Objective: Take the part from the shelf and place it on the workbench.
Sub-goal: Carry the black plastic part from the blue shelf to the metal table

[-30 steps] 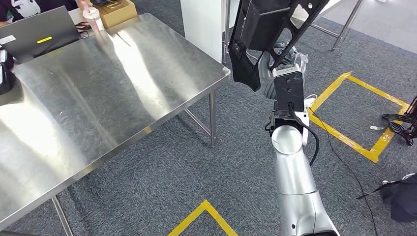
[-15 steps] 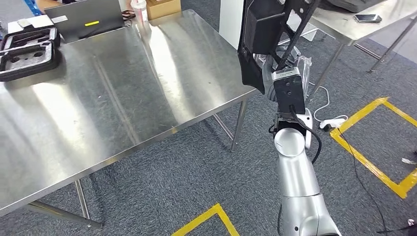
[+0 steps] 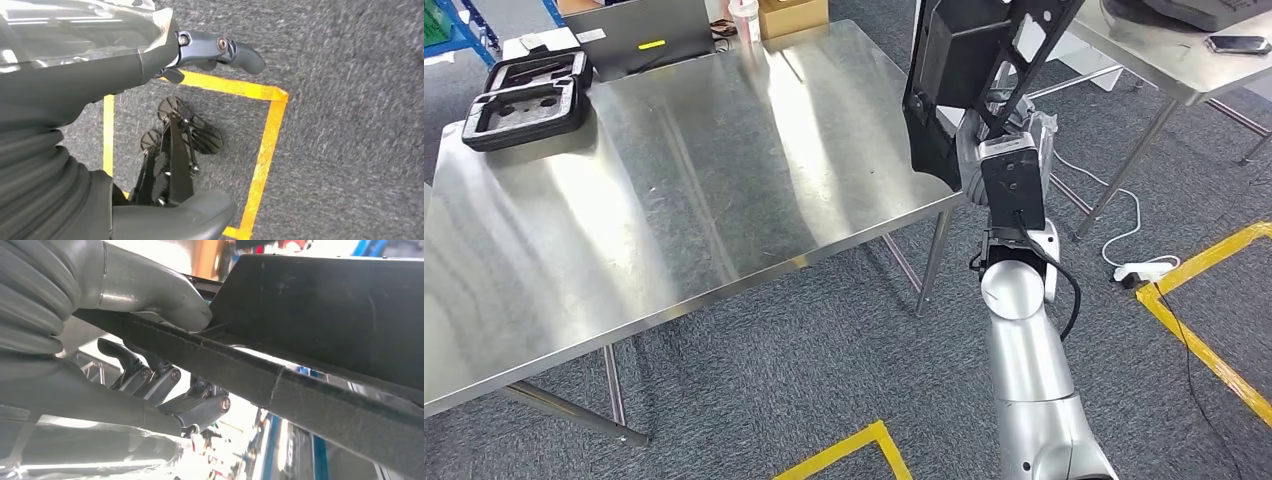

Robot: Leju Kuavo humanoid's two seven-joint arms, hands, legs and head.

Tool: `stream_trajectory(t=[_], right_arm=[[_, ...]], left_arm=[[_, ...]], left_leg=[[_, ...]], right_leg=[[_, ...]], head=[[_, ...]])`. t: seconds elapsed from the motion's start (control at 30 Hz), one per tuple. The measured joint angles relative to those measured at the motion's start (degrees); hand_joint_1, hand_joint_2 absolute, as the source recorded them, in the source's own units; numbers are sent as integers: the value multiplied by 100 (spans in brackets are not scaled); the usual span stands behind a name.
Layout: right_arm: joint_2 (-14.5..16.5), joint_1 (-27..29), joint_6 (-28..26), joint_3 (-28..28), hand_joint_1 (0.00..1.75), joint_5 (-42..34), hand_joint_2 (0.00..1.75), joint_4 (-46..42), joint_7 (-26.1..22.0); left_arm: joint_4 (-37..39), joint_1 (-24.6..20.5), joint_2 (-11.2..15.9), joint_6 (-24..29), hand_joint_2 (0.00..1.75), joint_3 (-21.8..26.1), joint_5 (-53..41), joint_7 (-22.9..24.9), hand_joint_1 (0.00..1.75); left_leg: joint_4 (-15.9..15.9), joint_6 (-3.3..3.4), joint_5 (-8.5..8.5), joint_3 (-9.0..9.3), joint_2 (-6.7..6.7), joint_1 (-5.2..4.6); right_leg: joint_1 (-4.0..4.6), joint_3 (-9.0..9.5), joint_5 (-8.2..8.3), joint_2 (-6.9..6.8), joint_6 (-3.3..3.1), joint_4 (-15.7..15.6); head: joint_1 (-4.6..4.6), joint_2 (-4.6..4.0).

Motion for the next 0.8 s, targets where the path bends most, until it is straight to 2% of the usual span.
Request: stream_trajectory(t=[0.03,0.07,0.1,0.13,0.17,0.2,0.23,0.3,0.33,0.37,0.4,0.43,0.47,0.5,0.53,0.57,0.63,0.67,0.7,0.73,0.8], right_arm=[[-1,16,14,1,175,18,175,0,16],[-1,27,27,1,175,36,175,-2,29],[-1,32,37,2,175,52,175,-9,37],[-1,31,44,2,175,64,175,-22,40],[-3,25,49,2,175,72,175,-38,46],[-7,22,51,2,175,80,175,-55,54],[-9,22,51,1,175,91,175,-68,64],[-9,29,51,1,175,120,175,-87,92],[-11,33,51,1,175,140,175,-98,106],[-19,34,50,0,175,162,175,-110,118],[-34,39,50,-1,175,183,175,-121,129],[-55,48,50,-2,175,212,175,-125,139],[-79,68,50,-3,175,247,175,-127,155],[-106,93,50,-4,175,304,175,-127,184],[-133,113,50,-5,175,392,175,-125,233],[-158,125,51,-6,175,499,175,-121,291],[-200,122,54,-7,175,691,175,-102,404],[-216,117,55,-7,175,746,175,-89,434],[-228,114,56,-7,175,776,175,-73,451],[-240,111,57,-8,175,814,175,-57,470],[-264,104,62,-11,175,1015,175,-7,585]], left_arm=[[0,2,-2,5,175,11,-2,2,0],[0,3,-2,9,175,20,-4,4,0],[0,2,-1,13,175,27,-5,4,0],[-1,-2,2,15,175,33,-8,4,0],[-1,-9,4,15,175,35,-13,5,0],[-2,-15,6,14,175,35,-21,7,0],[-2,-18,8,14,175,36,-35,8,0],[-1,-11,8,13,175,38,-61,11,0],[-1,-5,4,13,175,39,-74,11,0],[-1,-4,1,13,175,41,-86,12,0],[-2,-8,-3,13,175,45,-102,13,0],[-2,-13,-7,13,175,50,-115,14,0],[-2,-20,-8,13,175,58,-126,15,0],[-2,-22,-8,13,175,69,-132,15,0],[-2,-19,-11,13,175,82,-134,17,0],[-1,-14,-16,13,175,98,-136,20,0],[0,-7,-28,13,175,126,-141,27,0],[-1,-7,-31,13,175,136,-143,28,0],[-1,-7,-31,13,175,144,-144,28,0],[-2,-5,-26,13,175,155,-146,28,0],[-1,4,-21,25,175,182,-160,42,0]], left_leg=[[61,0,42,-46,17,6],[-111,12,183,28,36,8],[-473,35,386,208,85,5],[-889,67,547,425,193,-14],[-1229,103,660,601,282,-40],[-1445,135,708,712,344,-67],[-1524,160,699,745,359,-94],[-1561,215,717,754,230,-92],[-1599,246,735,781,173,-78],[-1637,281,759,811,121,-58],[-1669,309,780,840,67,-34],[-1676,322,785,848,11,-34],[-1675,332,789,850,-47,-30],[-1673,333,788,851,-111,-28],[-1670,331,786,853,-167,-28],[-1666,328,783,857,-216,-27],[-1646,301,765,866,-300,-22],[-1622,272,744,860,-332,-32],[-1599,245,724,850,-353,-39],[-1579,240,709,838,-365,-48],[-1568,265,701,831,-364,-49]], right_leg=[[8,6,-9,-54,-10,1],[15,18,-19,-105,-14,1],[21,35,-33,-156,-14,1],[32,52,-48,-204,-8,0],[55,64,-65,-250,8,1],[74,73,-81,-297,27,1],[91,80,-94,-345,50,-2],[106,99,-121,-427,103,-15],[105,98,-158,-378,125,23],[103,53,-233,-271,133,152],[96,-66,-363,-127,129,423],[80,-239,-520,11,112,799],[67,-452,-670,84,104,1216],[56,-639,-767,113,116,1550],[47,-740,-771,121,149,1688],[38,-732,-680,124,200,1593],[5,-427,-302,139,308,808],[-7,-250,-130,151,325,410],[-16,-123,-10,162,313,127],[-19,-68,45,171,284,2],[-5,-63,70,175,233,-13]], head=[[-2,0],[-2,0],[-1,0],[0,0],[2,0],[5,0],[10,0],[14,0],[22,0],[26,0],[40,0],[53,0],[61,0],[73,0],[76,0],[81,0],[88,0],[93,0],[91,0],[90,0],[79,0]])
